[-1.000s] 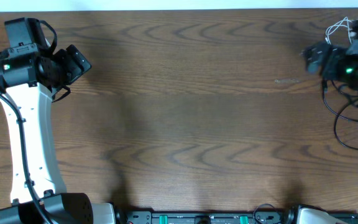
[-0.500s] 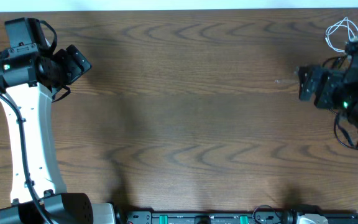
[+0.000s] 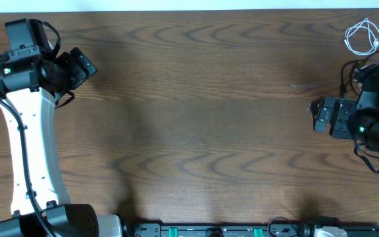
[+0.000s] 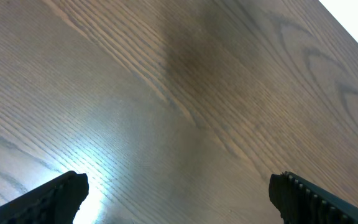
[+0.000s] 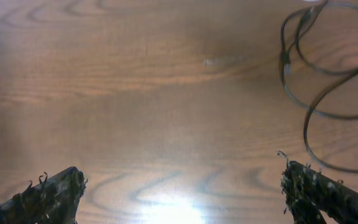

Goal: Untangle cables

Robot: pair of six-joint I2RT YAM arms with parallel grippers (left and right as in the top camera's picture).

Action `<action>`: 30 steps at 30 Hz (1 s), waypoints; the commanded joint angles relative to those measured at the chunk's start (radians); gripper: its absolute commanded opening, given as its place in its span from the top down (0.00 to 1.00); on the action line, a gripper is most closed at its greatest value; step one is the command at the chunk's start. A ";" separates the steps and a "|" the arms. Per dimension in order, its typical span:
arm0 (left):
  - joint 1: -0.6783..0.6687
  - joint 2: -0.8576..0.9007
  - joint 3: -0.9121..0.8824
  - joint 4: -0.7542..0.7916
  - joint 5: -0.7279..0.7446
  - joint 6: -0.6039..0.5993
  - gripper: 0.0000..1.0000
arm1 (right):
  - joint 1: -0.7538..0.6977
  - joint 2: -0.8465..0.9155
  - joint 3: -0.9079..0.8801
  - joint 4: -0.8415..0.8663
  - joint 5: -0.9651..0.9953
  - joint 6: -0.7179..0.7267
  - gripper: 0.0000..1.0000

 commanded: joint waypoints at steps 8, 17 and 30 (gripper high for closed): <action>0.004 0.008 -0.007 0.000 0.005 0.013 0.02 | 0.008 -0.025 -0.187 0.229 -0.006 -0.071 0.01; 0.004 0.008 -0.007 0.000 0.005 0.013 0.02 | 0.008 -0.360 -0.720 0.764 0.005 -0.070 0.01; 0.004 0.008 -0.007 0.000 0.005 0.013 0.02 | 0.009 -0.843 -1.334 1.258 0.016 -0.070 0.01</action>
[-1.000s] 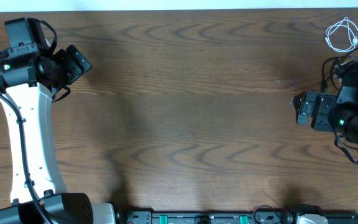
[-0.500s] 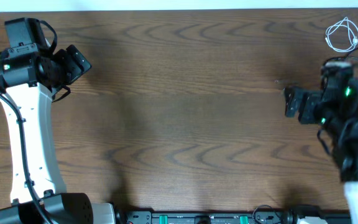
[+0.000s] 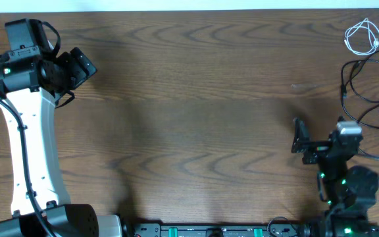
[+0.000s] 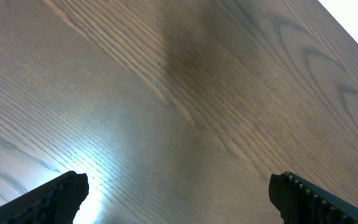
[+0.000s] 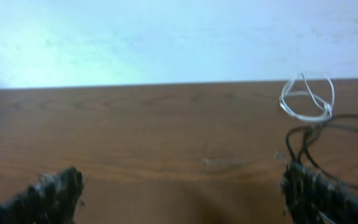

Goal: Untangle cables

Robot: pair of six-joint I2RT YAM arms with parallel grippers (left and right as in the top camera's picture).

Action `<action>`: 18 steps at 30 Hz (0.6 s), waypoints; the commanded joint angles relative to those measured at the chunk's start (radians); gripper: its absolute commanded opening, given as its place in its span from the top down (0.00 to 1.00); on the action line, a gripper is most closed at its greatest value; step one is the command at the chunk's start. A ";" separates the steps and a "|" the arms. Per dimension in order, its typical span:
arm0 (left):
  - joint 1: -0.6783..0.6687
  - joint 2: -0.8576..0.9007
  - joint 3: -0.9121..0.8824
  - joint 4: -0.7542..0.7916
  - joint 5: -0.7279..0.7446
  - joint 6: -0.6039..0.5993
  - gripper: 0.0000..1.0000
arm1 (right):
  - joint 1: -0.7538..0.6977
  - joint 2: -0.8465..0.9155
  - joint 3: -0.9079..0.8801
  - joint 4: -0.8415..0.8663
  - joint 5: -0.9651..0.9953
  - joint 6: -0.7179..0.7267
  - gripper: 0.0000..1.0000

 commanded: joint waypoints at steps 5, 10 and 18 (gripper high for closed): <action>0.004 0.008 -0.007 0.000 0.002 0.013 0.02 | 0.021 -0.163 -0.203 0.066 0.008 -0.007 0.01; 0.004 0.008 -0.007 0.000 0.002 0.013 0.02 | 0.045 -0.243 -0.219 -0.016 0.020 -0.008 0.01; 0.004 0.008 -0.007 0.000 0.002 0.013 0.02 | 0.046 -0.296 -0.219 -0.014 0.019 -0.008 0.01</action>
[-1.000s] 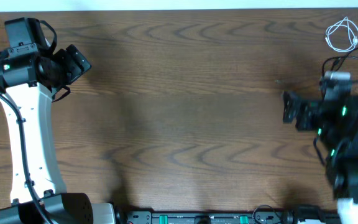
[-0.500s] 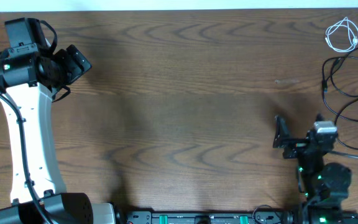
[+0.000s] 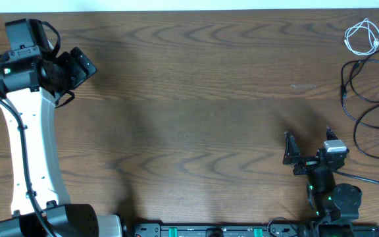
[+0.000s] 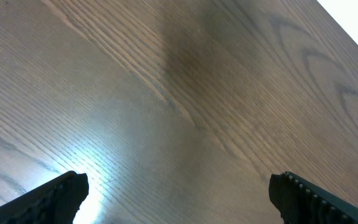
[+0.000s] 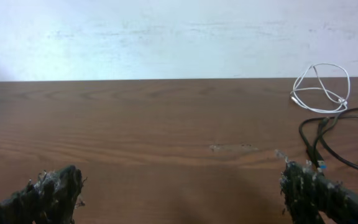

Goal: Untangle cables

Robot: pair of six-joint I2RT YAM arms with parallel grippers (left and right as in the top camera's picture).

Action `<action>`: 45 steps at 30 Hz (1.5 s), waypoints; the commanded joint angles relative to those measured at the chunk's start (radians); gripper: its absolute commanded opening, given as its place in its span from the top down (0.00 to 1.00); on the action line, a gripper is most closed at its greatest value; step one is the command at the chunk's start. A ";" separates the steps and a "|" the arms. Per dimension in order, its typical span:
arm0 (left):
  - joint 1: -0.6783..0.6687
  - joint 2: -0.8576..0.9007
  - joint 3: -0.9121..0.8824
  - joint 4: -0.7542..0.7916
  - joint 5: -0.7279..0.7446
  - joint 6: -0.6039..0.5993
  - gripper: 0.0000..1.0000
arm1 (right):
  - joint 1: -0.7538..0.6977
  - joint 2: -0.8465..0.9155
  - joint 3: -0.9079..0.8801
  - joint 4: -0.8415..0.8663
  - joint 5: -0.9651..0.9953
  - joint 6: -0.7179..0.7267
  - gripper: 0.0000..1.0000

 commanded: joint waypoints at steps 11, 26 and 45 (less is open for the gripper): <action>0.004 0.008 -0.007 -0.002 0.002 0.012 0.02 | 0.008 -0.008 -0.002 -0.005 0.011 -0.008 0.01; 0.004 0.008 -0.007 -0.002 0.002 0.013 0.02 | 0.008 -0.008 -0.002 -0.005 0.011 -0.008 0.01; -0.010 -0.170 -0.051 0.082 -0.024 0.094 0.02 | 0.008 -0.008 -0.002 -0.005 0.011 -0.008 0.01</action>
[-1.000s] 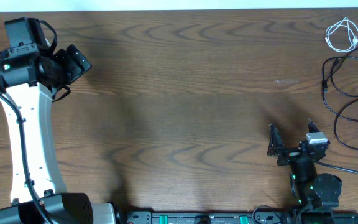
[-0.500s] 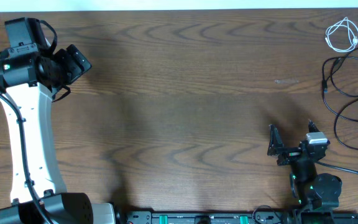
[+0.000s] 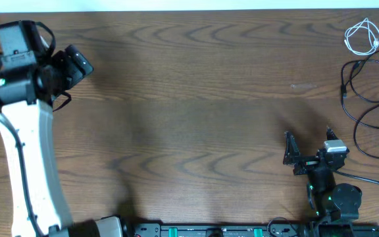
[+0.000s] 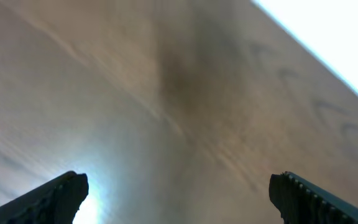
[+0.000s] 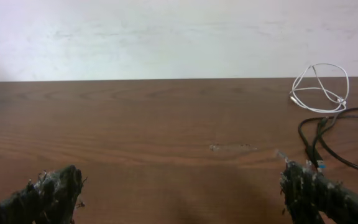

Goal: Untangle cables

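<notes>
A small white cable (image 3: 362, 37) lies coiled at the table's far right corner, seen again as the white cable (image 5: 319, 88). Just nearer, a long black cable (image 3: 367, 99) loops along the right edge, its end showing as the black cable (image 5: 319, 140). My right gripper (image 3: 306, 148) sits low at the front right, open and holding nothing, level with the table; the right gripper (image 5: 179, 196) faces the back wall. My left gripper (image 3: 77, 62) stands open at the far left over bare wood, and the left gripper (image 4: 179, 196) view is blurred.
The wooden table (image 3: 196, 99) spans the whole view, with a white wall (image 5: 166, 37) behind its far edge. A black rail with green fittings (image 3: 229, 230) runs along the front edge. A faint pale scuff (image 3: 303, 85) marks the wood.
My left arm has shifted slightly toward the left and back, and its wrist view is now blurred and tilted. The right arm and both cables have stayed where they were.
At first my right gripper hung open at the right edge beside the black cable, looking down. It then stood lower toward the front right, then rested low at the front edge facing the wall. The left arm stayed at the far left until its slight shift now.
</notes>
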Robot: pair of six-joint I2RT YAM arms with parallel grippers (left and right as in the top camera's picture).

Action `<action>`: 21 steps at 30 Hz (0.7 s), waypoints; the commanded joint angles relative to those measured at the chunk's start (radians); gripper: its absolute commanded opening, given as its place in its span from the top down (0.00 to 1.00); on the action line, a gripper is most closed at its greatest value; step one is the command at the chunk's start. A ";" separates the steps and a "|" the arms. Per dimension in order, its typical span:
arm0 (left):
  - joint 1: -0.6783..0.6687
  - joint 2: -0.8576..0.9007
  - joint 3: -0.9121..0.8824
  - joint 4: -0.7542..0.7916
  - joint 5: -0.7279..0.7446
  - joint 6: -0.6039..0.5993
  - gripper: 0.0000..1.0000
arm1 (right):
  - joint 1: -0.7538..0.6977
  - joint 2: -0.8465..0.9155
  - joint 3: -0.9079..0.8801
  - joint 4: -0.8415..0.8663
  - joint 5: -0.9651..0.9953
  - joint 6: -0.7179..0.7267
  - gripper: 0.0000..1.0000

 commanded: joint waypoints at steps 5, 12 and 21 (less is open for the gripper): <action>-0.061 -0.213 -0.235 0.249 -0.012 0.142 0.02 | 0.008 -0.008 -0.002 -0.005 0.011 -0.008 0.01; -0.114 -0.504 -0.674 0.645 0.039 0.206 0.02 | 0.008 -0.008 -0.002 -0.005 0.011 -0.008 0.01; -0.114 -0.840 -1.128 0.951 0.064 0.239 0.02 | 0.008 -0.008 -0.002 -0.005 0.011 -0.008 0.01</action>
